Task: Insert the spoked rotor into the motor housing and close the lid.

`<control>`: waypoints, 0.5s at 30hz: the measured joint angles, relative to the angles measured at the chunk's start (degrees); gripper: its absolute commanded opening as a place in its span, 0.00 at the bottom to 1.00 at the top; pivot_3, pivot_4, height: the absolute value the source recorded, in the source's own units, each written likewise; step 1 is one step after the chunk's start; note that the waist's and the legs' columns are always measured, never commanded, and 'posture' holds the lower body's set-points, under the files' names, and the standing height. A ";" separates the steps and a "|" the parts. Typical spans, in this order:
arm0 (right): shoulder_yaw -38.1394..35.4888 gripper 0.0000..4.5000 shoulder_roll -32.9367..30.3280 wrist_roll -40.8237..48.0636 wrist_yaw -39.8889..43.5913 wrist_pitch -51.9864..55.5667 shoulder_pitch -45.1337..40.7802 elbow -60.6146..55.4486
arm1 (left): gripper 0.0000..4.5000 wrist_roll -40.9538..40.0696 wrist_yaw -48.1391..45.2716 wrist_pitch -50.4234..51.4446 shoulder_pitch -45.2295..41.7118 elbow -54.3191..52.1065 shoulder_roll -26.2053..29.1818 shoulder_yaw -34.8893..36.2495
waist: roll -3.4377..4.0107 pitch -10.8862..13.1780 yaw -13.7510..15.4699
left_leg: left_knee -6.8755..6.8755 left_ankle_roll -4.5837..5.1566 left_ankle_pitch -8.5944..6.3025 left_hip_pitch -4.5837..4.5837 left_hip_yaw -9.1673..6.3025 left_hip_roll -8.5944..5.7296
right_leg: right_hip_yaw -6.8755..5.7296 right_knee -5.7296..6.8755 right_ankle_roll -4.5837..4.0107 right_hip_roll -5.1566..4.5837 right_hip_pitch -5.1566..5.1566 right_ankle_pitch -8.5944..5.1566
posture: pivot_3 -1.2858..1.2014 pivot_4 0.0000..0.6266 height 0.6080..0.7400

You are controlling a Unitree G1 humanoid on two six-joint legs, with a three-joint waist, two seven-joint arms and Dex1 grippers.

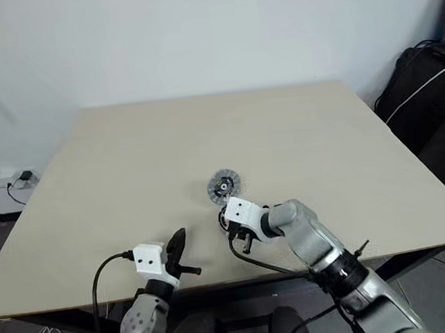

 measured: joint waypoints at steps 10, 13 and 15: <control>-8.38 0.00 9.58 4.19 -13.33 23.43 3.59 -11.24 | 0.00 -0.32 -0.99 0.56 -0.40 0.19 0.36 0.03 | -0.03 0.03 -0.13 | 0.07 -0.06 -0.03 -0.04 -0.01 0.01 | -0.04 0.02 0.03 0.04 0.00 0.00 | 0.52 0.00 1.00; -9.23 0.00 13.99 5.24 -17.63 25.92 3.46 -10.89 | 0.00 -0.47 -1.34 0.78 -0.65 0.24 0.35 -0.06 | -0.02 0.04 -0.52 | 0.07 -0.06 -0.03 -0.04 -0.01 0.02 | -0.04 0.03 0.03 0.06 -0.01 0.00 | 0.52 0.00 1.00; -9.83 0.00 16.50 6.45 -19.82 26.65 2.85 -9.40 | 0.00 -0.47 -1.53 1.01 -0.69 0.29 0.37 -0.05 | -0.02 0.04 -0.77 | 0.07 -0.05 -0.03 -0.03 -0.01 0.02 | -0.04 0.03 0.04 0.07 0.00 0.00 | 0.52 0.00 1.00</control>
